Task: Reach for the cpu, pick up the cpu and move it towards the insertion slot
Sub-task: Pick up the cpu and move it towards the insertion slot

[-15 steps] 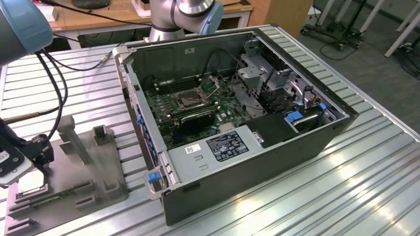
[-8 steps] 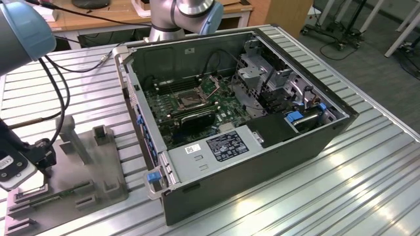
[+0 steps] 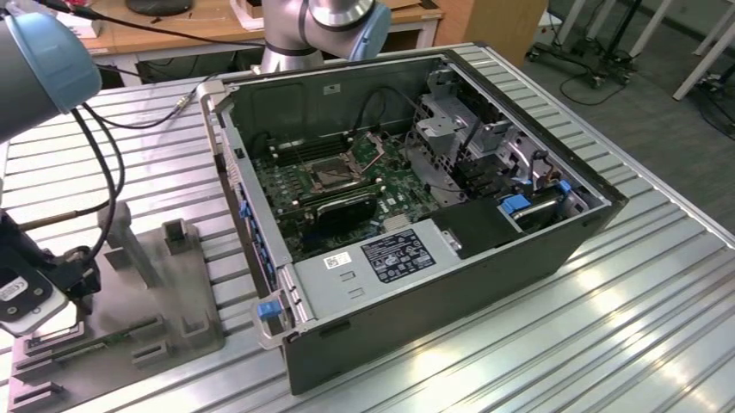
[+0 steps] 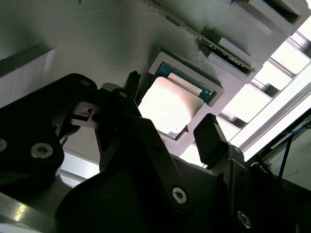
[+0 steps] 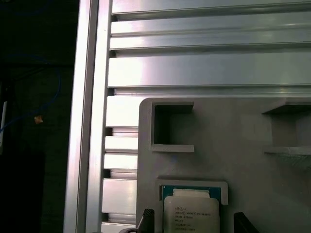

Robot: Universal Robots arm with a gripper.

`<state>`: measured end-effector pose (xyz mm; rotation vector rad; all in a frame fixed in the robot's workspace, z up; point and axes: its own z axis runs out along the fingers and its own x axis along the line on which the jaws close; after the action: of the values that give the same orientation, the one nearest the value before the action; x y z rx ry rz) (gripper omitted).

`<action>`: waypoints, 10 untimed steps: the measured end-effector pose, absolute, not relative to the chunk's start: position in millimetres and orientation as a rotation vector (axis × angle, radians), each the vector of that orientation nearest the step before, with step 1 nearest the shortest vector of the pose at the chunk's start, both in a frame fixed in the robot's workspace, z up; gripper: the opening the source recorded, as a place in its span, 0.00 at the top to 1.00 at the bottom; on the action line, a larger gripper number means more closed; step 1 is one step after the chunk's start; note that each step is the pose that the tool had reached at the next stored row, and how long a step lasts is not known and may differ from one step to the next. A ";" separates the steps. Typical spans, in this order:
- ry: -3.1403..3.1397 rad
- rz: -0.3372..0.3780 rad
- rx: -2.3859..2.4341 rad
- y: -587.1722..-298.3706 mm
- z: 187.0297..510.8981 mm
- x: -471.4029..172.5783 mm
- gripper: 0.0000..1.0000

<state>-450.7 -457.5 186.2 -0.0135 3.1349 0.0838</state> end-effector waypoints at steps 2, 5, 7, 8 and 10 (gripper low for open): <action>3.135 0.084 -0.014 -457.4 185.3 -450.6 0.28; 3.135 0.085 -0.013 -457.4 183.5 -450.6 0.28; 3.135 0.088 -0.013 -457.4 181.8 -450.7 0.28; 3.134 0.090 -0.014 -457.4 180.7 -450.6 0.28; 3.134 0.096 -0.014 -457.5 178.8 -451.0 0.28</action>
<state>-451.0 -457.5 178.8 -0.0136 3.1344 0.0957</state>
